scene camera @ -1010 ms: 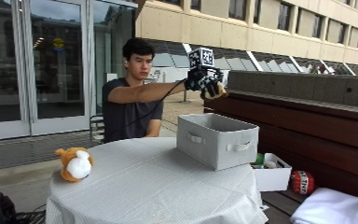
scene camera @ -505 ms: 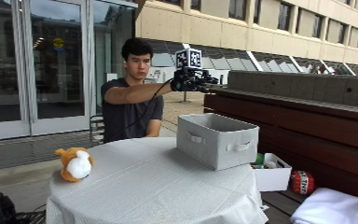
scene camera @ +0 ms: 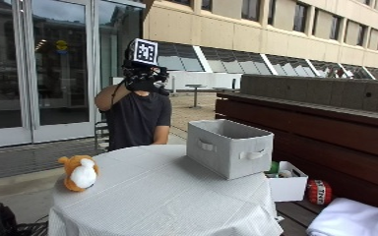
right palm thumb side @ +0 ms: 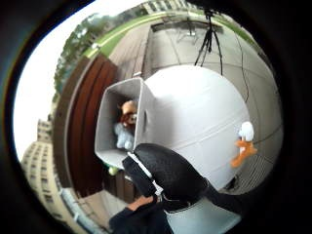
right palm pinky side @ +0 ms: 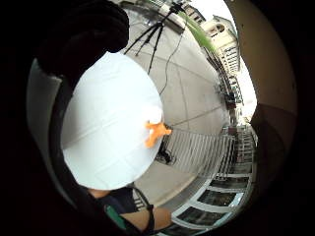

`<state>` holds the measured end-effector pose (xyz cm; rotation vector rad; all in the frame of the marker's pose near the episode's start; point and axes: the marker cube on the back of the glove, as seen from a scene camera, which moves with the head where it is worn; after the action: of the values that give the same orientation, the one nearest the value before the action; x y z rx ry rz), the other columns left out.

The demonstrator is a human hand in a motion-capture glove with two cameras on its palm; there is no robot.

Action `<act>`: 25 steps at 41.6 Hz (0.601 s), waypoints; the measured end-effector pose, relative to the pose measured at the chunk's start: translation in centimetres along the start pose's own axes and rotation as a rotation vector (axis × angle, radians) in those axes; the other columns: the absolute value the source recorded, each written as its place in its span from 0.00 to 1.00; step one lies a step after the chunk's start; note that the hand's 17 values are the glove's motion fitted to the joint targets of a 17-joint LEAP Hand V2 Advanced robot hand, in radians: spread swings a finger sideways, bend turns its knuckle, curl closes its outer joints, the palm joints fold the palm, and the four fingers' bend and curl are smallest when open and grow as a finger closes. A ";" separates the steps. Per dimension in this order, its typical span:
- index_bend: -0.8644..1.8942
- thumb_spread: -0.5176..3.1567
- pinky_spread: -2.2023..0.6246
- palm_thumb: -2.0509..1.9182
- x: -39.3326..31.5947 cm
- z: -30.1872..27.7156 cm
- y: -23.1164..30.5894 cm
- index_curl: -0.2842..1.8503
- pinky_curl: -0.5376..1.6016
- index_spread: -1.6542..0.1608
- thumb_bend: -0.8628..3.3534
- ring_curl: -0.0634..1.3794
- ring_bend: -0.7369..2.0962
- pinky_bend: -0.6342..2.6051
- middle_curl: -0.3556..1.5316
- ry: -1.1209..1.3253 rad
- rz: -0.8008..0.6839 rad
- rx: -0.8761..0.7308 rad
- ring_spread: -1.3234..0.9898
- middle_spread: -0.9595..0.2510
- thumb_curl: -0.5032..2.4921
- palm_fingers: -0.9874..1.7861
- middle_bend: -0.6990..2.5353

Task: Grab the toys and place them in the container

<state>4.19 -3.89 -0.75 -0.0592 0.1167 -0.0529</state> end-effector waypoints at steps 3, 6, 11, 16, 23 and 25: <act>0.34 0.40 0.77 0.49 3.5 0.4 0.7 0.25 0.42 0.74 0.18 0.25 0.39 0.55 0.40 0.008 0.108 -0.078 0.56 0.76 0.27 0.31 0.28; 0.33 0.40 0.77 0.49 6.6 1.2 1.4 0.24 0.42 0.74 0.18 0.25 0.39 0.55 0.40 0.012 0.135 -0.120 0.56 0.76 0.27 0.31 0.28; 0.33 0.40 0.77 0.49 10.0 3.2 2.3 0.22 0.42 0.75 0.18 0.25 0.39 0.55 0.40 0.020 0.147 -0.139 0.56 0.76 0.26 0.31 0.28; 0.33 0.40 0.77 0.49 13.5 7.0 1.7 0.21 0.42 0.75 0.18 0.26 0.39 0.56 0.40 0.010 0.183 -0.065 0.57 0.77 0.25 0.30 0.28; 0.31 0.40 0.78 0.49 16.7 11.3 2.4 0.19 0.42 0.76 0.19 0.26 0.39 0.56 0.41 -0.027 0.059 -0.137 0.57 0.78 0.25 0.29 0.28; 0.31 0.40 0.78 0.49 17.3 12.9 2.4 0.19 0.42 0.76 0.19 0.26 0.39 0.56 0.41 -0.032 0.108 -0.139 0.57 0.79 0.25 0.28 0.28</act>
<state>22.96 -1.72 9.95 -0.1925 0.0911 0.0640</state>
